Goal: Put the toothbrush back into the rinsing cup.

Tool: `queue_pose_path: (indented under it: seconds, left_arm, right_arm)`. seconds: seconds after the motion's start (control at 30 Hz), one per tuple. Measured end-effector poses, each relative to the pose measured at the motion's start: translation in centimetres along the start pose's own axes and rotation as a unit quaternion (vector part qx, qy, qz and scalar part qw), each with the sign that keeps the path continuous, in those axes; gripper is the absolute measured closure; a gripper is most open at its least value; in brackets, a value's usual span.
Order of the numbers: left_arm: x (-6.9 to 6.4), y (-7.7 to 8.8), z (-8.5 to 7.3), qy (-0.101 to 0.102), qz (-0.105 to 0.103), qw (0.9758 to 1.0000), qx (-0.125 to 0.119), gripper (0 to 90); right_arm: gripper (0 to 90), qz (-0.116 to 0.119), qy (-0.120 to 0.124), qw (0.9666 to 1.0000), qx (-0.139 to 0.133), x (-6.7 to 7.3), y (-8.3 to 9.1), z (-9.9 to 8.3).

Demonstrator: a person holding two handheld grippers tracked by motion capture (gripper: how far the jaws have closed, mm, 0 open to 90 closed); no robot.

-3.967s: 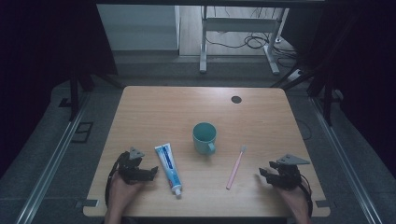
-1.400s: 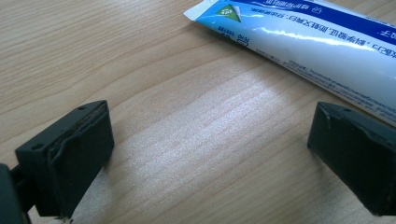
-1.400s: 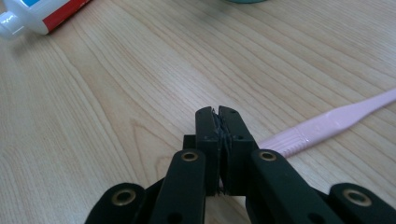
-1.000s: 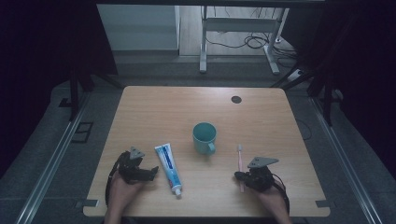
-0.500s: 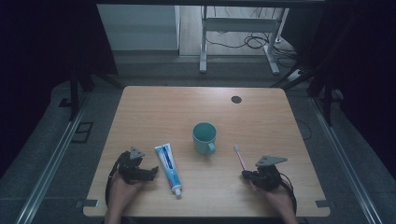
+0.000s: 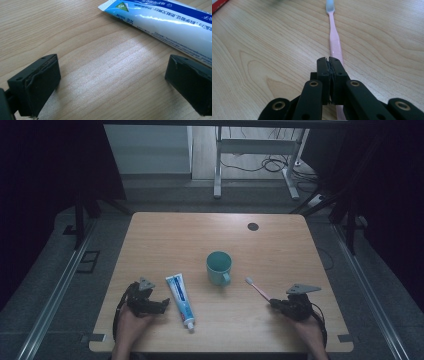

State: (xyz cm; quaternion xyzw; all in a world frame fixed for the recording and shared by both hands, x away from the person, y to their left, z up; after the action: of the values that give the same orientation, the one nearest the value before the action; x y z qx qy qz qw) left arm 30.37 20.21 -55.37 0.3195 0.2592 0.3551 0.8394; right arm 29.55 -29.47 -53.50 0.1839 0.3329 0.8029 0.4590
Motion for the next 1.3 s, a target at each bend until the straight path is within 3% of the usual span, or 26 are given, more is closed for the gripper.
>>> queue_pose_path:
  seconds: [0.27,0.63,0.9,1.3]
  left_arm:
    - [0.0,0.0,0.0,-0.001,0.0,1.0,0.001,0.2]
    - [0.0,0.0,0.0,-0.001,0.0,1.0,0.001,0.2]
    - [0.0,0.0,0.0,0.0,0.0,1.0,0.0,0.2]
    - [0.0,0.0,0.0,0.0,0.0,1.0,0.0,0.2]
  right_arm:
    - [82.2,0.001,0.009,1.0,0.0,0.4,0.1,0.1]
    - [73.8,-0.017,0.012,0.9998,-0.002,-0.3,1.1,0.7]
    - [66.3,-0.015,0.017,0.9985,0.049,-0.4,0.3,1.8]
    - [70.8,-0.026,0.054,0.9934,0.098,-0.5,-0.1,3.1]
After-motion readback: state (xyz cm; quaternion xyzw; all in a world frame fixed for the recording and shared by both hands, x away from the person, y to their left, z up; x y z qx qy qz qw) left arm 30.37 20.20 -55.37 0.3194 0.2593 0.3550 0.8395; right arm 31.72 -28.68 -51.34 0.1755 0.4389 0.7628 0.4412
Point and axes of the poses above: each handheld gripper's, and its own axes: y roughly backward along the jaws, z roughly out of its top, x roughly to its left, the point moved 1 cm from there along -y, roughly forward along the jaws, and after that the axes turned 14 degrees about -z, right-handed, at the moved point
